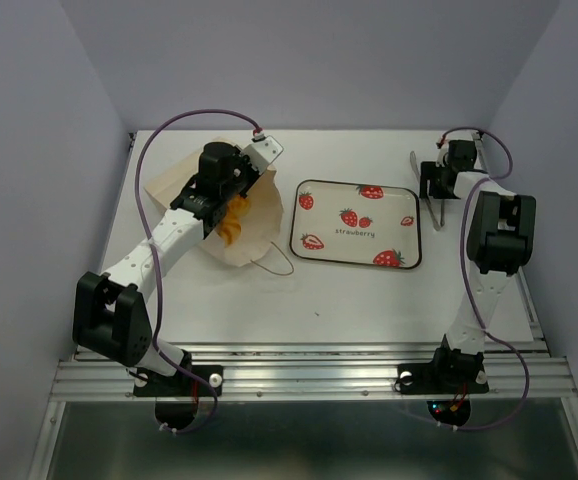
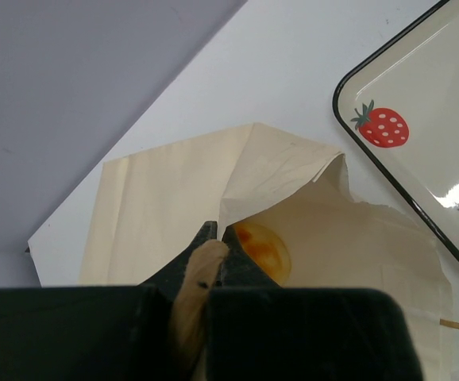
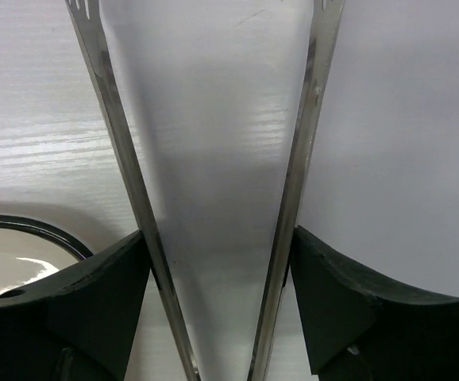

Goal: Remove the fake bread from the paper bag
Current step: Pick up the clamp at the center of the board.

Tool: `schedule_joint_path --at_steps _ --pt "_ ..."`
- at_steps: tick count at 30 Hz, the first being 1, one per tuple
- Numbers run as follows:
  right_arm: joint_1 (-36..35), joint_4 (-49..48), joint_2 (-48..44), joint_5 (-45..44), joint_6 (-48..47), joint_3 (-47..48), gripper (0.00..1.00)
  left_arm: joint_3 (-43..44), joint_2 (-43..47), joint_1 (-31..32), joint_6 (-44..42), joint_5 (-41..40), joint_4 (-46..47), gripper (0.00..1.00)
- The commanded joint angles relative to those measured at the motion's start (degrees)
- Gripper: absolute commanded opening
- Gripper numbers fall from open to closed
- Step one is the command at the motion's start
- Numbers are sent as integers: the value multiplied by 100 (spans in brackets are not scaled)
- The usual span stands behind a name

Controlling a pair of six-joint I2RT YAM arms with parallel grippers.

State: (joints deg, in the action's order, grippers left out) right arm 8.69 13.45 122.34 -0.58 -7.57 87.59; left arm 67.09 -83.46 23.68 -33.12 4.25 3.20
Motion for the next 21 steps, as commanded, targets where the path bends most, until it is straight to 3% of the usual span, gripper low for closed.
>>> schedule_joint_path --at_steps 1,2,4,10,18,21 --pt "133 -36 149 5 396 4 69 120 146 23 60 -65 330 0" --pt "194 -36 141 14 440 -14 69 120 146 31 69 -65 330 0" --pt "264 -36 97 5 554 -66 59 111 163 23 69 -82 330 0" --pt "318 -71 -534 85 660 -67 52 129 207 31 148 -153 330 0" --pt "318 -88 -1922 146 1020 -277 47 85 313 31 227 -240 374 0" --pt "318 -80 -2432 591 1275 -558 47 -3 400 31 236 -249 435 0"
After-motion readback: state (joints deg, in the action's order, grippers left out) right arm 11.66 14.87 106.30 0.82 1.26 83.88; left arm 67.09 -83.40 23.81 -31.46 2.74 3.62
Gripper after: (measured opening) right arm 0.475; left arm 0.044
